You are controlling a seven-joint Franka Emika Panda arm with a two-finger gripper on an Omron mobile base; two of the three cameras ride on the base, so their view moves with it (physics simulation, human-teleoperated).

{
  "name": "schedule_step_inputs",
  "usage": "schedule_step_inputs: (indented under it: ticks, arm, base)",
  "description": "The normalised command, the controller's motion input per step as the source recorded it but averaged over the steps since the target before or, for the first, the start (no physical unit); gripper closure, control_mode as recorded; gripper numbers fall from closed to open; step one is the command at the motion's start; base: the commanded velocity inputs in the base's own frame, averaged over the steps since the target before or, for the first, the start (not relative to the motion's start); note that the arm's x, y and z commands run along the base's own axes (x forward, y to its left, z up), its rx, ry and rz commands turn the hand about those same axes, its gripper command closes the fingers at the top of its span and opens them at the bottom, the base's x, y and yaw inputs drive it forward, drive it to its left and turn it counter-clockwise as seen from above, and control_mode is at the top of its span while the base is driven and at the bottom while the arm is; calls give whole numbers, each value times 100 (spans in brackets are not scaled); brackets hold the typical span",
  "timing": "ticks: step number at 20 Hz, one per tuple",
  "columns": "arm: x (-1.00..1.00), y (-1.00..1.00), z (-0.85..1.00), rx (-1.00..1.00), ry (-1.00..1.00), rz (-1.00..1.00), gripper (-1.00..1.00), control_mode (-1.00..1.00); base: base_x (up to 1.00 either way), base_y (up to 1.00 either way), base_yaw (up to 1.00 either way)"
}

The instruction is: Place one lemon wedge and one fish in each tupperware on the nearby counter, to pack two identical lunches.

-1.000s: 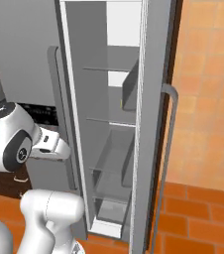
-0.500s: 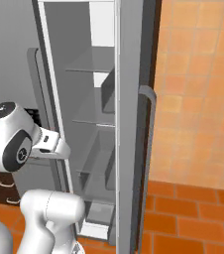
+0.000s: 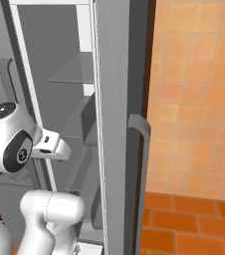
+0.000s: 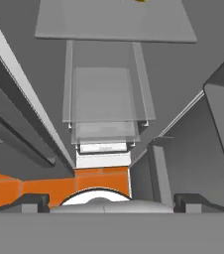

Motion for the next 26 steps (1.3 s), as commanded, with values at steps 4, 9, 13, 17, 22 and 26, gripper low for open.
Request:
schedule_step_inputs:
  ticks: [4,9,13,17,22,26]
  arm:
    - [13,0,-2,0,-4,-1,-100,-100]
    - [63,0,-2,0,-21,-5,-100,-100]
    - [73,-12,0,0,-16,-1,-100,-100]
    - [54,-16,5,1,1,0,-100,-100]
    - [56,-3,12,4,3,2,-100,-100]
    - [67,0,12,0,-1,8,-100,-100]
  base:
    - [38,-2,-4]
    - [0,0,0]
    - [0,0,0]
    - [0,0,0]
    - [0,0,0]
    - [0,0,0]
